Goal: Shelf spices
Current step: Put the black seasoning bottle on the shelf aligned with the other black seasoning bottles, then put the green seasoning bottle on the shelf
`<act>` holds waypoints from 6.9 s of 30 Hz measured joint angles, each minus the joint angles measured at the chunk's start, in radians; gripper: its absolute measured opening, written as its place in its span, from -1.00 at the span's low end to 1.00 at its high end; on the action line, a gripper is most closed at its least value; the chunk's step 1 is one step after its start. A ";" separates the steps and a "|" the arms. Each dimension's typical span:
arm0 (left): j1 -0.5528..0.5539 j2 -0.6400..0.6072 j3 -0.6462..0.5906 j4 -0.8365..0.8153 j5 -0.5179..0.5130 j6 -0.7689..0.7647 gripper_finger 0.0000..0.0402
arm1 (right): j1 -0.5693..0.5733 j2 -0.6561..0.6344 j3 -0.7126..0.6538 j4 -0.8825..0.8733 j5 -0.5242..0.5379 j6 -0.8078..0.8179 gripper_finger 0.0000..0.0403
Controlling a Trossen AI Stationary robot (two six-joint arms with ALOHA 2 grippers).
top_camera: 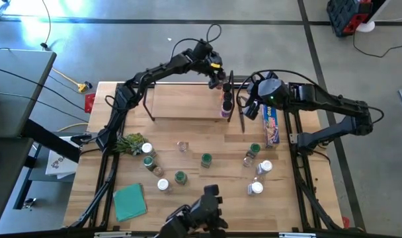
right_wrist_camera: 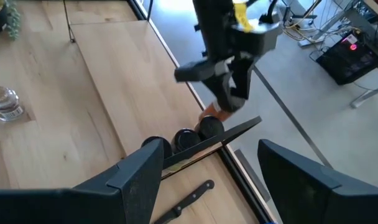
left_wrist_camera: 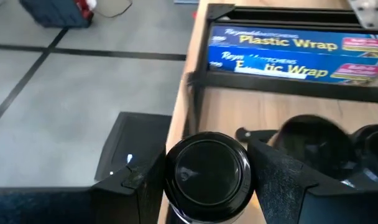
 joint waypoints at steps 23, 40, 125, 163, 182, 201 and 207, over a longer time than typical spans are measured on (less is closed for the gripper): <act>-0.008 0.001 -0.001 0.042 0.002 -0.004 0.01 | 0.000 0.000 0.000 0.025 -0.037 0.018 0.27; -0.004 0.024 -0.032 0.072 0.049 -0.017 0.02 | 0.000 0.001 0.000 0.025 -0.042 0.022 0.27; -0.016 -0.357 -0.429 0.152 -0.126 0.030 -0.51 | 0.000 -0.053 -0.210 0.062 -0.300 -0.036 0.27; -0.311 -1.351 -1.389 0.141 -0.430 -0.402 -1.00 | 0.422 0.552 -0.123 0.551 -0.168 0.429 0.27; -0.379 -1.351 -1.389 0.132 -0.430 -0.412 -1.00 | 0.387 0.553 -0.205 0.542 -0.229 0.492 0.27; -0.378 -1.351 -1.389 0.133 -0.431 -0.413 -1.00 | 0.365 0.551 -0.193 0.542 -0.267 0.429 -0.05; -0.378 -1.351 -1.389 0.133 -0.431 -0.413 -1.00 | 0.353 0.549 -0.190 0.547 -0.296 0.358 -0.31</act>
